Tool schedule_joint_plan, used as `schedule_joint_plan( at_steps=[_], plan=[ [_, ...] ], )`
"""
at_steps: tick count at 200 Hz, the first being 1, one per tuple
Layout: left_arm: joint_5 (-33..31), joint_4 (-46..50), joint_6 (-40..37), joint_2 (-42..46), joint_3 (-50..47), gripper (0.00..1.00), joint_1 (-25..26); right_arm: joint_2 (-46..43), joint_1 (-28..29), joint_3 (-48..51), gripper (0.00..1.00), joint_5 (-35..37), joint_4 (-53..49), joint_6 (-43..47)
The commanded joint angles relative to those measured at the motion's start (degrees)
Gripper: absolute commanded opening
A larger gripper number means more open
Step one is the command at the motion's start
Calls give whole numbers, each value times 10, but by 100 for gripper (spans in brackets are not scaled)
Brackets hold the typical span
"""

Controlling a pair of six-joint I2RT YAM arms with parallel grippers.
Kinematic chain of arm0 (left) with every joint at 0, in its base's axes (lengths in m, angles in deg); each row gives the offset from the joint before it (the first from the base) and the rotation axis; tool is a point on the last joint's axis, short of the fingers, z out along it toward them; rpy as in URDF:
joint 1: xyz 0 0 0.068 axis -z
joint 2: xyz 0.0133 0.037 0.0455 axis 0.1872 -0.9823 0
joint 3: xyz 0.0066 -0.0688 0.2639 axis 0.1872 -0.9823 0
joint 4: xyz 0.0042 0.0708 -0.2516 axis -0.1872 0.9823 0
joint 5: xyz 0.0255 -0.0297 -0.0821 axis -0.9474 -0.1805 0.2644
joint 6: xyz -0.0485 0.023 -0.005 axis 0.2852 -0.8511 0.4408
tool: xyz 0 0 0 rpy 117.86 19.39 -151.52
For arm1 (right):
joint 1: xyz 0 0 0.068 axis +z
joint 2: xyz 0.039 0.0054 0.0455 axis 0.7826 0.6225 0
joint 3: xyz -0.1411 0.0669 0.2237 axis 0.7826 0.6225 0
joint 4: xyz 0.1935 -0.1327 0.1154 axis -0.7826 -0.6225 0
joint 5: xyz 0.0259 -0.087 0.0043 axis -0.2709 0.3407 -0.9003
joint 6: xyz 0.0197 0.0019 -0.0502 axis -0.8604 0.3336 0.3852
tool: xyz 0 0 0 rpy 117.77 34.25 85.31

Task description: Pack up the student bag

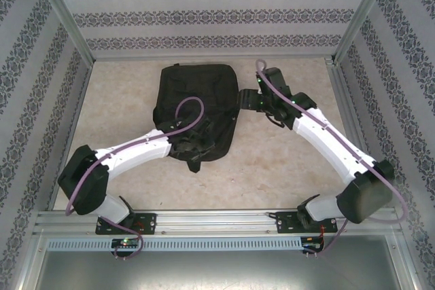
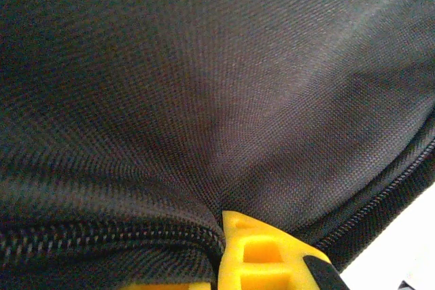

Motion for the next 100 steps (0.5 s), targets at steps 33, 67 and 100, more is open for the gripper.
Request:
schedule_joint_plan(
  at_steps=[33,67,100],
  plan=[
    [-51,28,-53,32,30,38,30,-28,-24,27,85,-9,11,0],
    [-118,131,-308,115,85,98,30,-95,-24,63,98,-50,53,53],
    [-241,144,-465,227,94,100,3,-163,-24,107,98,13,96,48]
  ],
)
